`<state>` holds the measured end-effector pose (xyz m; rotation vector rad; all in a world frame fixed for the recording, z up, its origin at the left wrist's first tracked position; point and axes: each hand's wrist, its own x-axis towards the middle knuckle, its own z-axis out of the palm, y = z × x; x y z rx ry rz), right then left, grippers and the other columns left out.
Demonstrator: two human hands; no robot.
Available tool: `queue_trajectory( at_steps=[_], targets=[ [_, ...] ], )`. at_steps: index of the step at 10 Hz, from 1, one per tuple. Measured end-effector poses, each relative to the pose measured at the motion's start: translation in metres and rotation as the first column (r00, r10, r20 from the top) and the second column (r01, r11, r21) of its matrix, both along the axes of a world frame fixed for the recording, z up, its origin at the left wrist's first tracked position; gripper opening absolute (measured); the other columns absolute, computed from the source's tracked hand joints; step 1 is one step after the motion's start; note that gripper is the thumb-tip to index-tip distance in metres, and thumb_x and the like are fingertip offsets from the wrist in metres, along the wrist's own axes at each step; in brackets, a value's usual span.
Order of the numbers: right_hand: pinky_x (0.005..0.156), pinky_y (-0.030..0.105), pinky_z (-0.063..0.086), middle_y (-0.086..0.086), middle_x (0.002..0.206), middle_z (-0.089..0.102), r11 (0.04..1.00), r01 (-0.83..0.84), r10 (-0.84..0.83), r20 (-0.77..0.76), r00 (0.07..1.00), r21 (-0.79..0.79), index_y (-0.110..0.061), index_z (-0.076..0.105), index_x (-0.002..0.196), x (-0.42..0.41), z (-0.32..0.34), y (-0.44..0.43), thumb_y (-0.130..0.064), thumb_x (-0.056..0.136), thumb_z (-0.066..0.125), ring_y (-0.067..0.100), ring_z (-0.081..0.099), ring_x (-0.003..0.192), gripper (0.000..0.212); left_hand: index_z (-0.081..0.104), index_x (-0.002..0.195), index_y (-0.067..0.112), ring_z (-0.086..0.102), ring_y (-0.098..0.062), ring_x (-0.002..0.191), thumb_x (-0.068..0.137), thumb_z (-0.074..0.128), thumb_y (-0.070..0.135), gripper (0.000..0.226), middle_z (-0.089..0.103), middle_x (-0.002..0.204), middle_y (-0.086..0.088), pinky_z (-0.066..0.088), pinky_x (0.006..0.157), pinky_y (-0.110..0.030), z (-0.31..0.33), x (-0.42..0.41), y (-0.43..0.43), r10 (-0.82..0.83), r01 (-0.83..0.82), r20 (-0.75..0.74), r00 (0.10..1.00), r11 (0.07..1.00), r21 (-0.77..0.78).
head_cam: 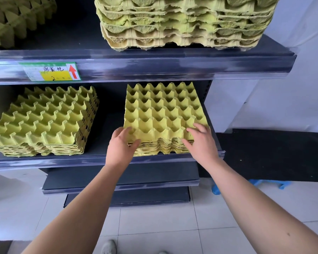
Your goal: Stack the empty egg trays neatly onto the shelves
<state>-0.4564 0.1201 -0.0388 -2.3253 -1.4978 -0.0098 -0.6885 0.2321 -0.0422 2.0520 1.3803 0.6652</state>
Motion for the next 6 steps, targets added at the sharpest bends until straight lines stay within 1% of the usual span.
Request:
queue_trajectory(
  at_steps=[1, 2, 3, 4, 5, 6],
  targets=[
    [0.096, 0.037, 0.045, 0.006, 0.142, 0.044, 0.999, 0.015, -0.015, -0.001, 1.000, -0.036, -0.013, 0.059, 0.129, -0.002, 0.000, 0.001, -0.045, 0.089, 0.061, 0.026, 0.042, 0.128, 0.050, 0.051, 0.139, 0.016, 0.054, -0.017, 0.101, 0.094, 0.063, 0.029, 0.049, 0.049, 0.140, -0.008, 0.036, 0.084, -0.021, -0.005, 0.002, -0.004, 0.001, -0.002, -0.021, 1.000, 1.000, -0.027],
    [0.094, 0.038, 0.048, 0.006, 0.144, 0.042, 0.996, 0.047, -0.048, -0.011, 0.999, -0.082, -0.015, 0.057, 0.130, -0.006, 0.004, 0.002, -0.047, 0.089, 0.060, 0.029, 0.039, 0.129, 0.052, 0.050, 0.137, 0.015, 0.049, -0.014, 0.091, 0.095, 0.060, 0.028, 0.045, 0.050, 0.137, -0.006, 0.036, 0.077, -0.024, -0.004, 0.004, -0.005, 0.007, -0.008, -0.052, 0.999, 1.000, -0.024],
    [0.095, 0.041, 0.048, 0.008, 0.148, 0.035, 0.990, 0.064, -0.066, -0.011, 0.998, -0.127, -0.015, 0.051, 0.135, -0.013, 0.005, 0.000, -0.047, 0.091, 0.056, 0.031, 0.033, 0.133, 0.055, 0.048, 0.139, 0.015, 0.056, -0.022, 0.099, 0.096, 0.058, 0.030, 0.046, 0.048, 0.138, -0.005, 0.036, 0.075, -0.026, -0.002, 0.006, -0.001, 0.003, -0.006, -0.116, 0.993, 1.000, -0.025],
    [0.105, 0.041, 0.038, 0.011, 0.150, 0.031, 0.984, 0.055, -0.049, 0.042, 0.998, -0.169, -0.013, 0.047, 0.137, -0.017, 0.010, -0.002, -0.043, 0.092, 0.056, 0.032, 0.030, 0.135, 0.055, 0.044, 0.141, 0.017, 0.059, -0.026, 0.101, 0.096, 0.056, 0.032, 0.049, 0.043, 0.145, -0.005, 0.040, 0.073, -0.029, 0.000, 0.002, 0.005, -0.045, 0.037, -0.191, 0.980, 0.998, -0.047],
    [0.110, 0.040, 0.030, 0.013, 0.150, 0.030, 0.974, 0.075, -0.065, 0.052, 0.997, -0.216, -0.013, 0.046, 0.138, -0.022, 0.018, -0.002, -0.040, 0.092, 0.057, 0.033, 0.030, 0.136, 0.054, 0.040, 0.144, 0.021, 0.063, -0.027, 0.097, 0.097, 0.054, 0.035, 0.051, 0.038, 0.149, -0.005, 0.049, 0.076, -0.035, 0.005, -0.006, 0.011, -0.122, 0.103, -0.243, 0.962, 0.990, -0.092],
    [0.106, 0.040, 0.035, 0.016, 0.144, 0.039, 0.974, 0.094, -0.080, 0.073, 0.994, -0.206, -0.013, 0.050, 0.135, -0.033, 0.028, -0.005, -0.040, 0.095, 0.052, 0.033, 0.038, 0.130, 0.048, 0.037, 0.145, 0.026, 0.065, -0.024, 0.089, 0.097, 0.053, 0.037, 0.052, 0.040, 0.146, -0.005, 0.054, 0.078, -0.038, 0.020, -0.019, 0.009, -0.194, 0.177, -0.263, 0.945, 0.980, -0.088]
  ],
)
